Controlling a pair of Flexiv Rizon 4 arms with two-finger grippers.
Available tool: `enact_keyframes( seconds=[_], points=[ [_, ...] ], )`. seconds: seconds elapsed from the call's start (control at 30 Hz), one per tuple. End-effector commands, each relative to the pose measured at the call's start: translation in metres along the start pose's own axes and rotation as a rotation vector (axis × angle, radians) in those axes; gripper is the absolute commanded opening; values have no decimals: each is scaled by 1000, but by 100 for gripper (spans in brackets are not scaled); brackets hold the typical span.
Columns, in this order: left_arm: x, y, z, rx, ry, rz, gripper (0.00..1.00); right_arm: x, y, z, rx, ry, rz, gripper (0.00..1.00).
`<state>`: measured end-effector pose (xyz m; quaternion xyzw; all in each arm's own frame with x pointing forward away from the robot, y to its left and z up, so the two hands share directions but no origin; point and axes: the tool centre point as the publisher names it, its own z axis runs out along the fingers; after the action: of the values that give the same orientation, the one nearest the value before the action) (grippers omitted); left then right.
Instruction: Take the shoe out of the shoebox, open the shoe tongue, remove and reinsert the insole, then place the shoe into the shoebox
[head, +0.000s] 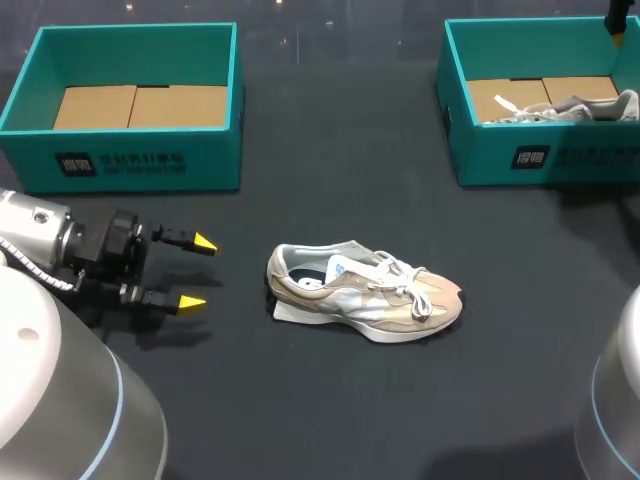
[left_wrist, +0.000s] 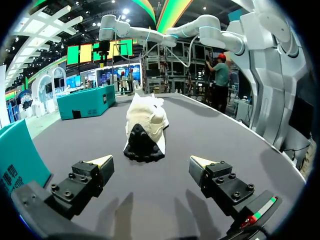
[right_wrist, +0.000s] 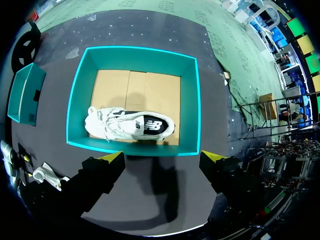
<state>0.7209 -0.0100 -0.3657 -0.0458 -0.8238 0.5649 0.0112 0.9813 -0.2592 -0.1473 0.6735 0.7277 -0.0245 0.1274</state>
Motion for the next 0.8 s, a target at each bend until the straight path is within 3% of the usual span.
enact_keyframes(
  seconds=[0.03, 0.43, 0.8],
  points=[
    [2, -1, 14, -17, -16, -20, 100, 0, 1, 0, 1, 0, 0, 100],
    [-2, -9, 47, -13, -10, -62, 100, 0, 1, 0, 1, 0, 0, 100],
    [-18, -1, 66, -28, -38, -86, 100, 0, 1, 0, 1, 0, 0, 100]
  ],
)
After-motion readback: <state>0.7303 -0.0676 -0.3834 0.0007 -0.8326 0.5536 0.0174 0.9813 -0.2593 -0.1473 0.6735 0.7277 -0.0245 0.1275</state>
